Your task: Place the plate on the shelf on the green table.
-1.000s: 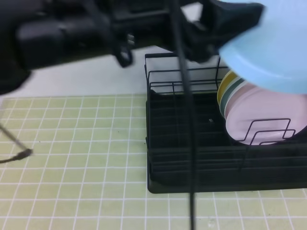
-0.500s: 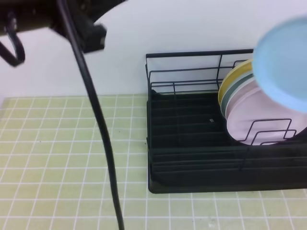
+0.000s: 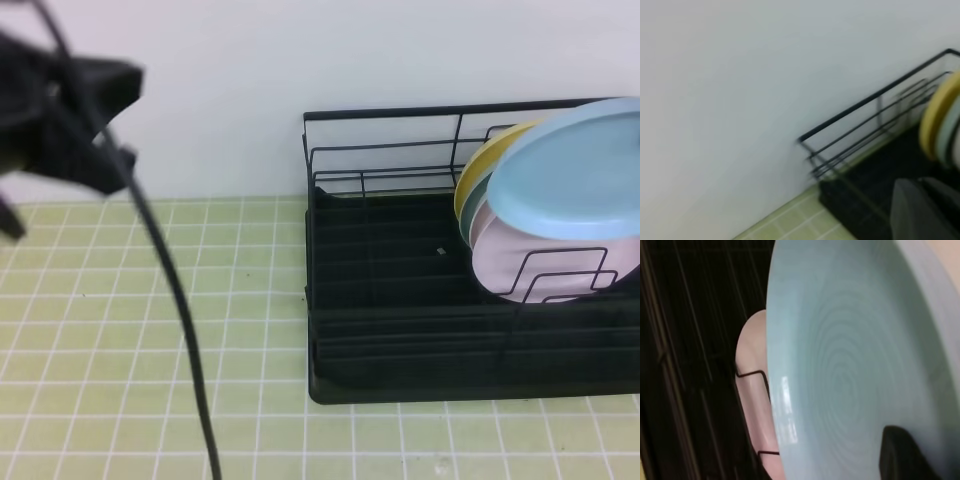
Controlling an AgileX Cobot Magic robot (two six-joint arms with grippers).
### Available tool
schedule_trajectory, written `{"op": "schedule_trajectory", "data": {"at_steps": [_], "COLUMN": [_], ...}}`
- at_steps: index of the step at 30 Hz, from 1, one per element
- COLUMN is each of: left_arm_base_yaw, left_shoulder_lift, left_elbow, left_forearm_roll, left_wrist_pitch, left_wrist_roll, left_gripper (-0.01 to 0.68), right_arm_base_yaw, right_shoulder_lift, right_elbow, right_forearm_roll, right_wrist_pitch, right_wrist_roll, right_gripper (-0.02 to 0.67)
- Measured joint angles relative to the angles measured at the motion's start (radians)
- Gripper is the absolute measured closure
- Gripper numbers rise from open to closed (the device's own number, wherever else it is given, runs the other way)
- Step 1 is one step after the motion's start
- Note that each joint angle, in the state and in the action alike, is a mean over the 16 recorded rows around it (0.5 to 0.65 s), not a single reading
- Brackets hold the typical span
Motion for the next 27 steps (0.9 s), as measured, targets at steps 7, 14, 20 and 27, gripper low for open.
{"op": "schedule_trajectory", "data": {"at_steps": [7,14,20,27], "left_arm_base_yaw": [0.008,0.008,0.008,0.008], "left_shoulder_lift": [-0.122,-0.206,-0.231,-0.234], "left_elbow": [0.188,0.291,0.314,0.315], "left_forearm_roll": [-0.002,-0.004,-0.004,-0.006], "left_wrist_pitch": [-0.159,-0.260,-0.321,-0.366], "left_wrist_roll": [0.015,0.023,0.023,0.022], "left_gripper": [0.673,0.674,0.674,0.674], "right_arm_base_yaw": [0.000,0.000,0.000,0.000], "right_shoulder_lift": [0.058,0.097,0.122,0.157], "right_elbow": [0.000,0.000,0.000,0.000], "right_forearm_roll": [0.030,0.031,0.024,0.013], "right_wrist_pitch": [-0.016,-0.023,-0.015,-0.006], "right_wrist_roll": [-0.059,-0.072,-0.071,-0.063], "right_gripper": [0.652,0.652,0.652,0.645]}}
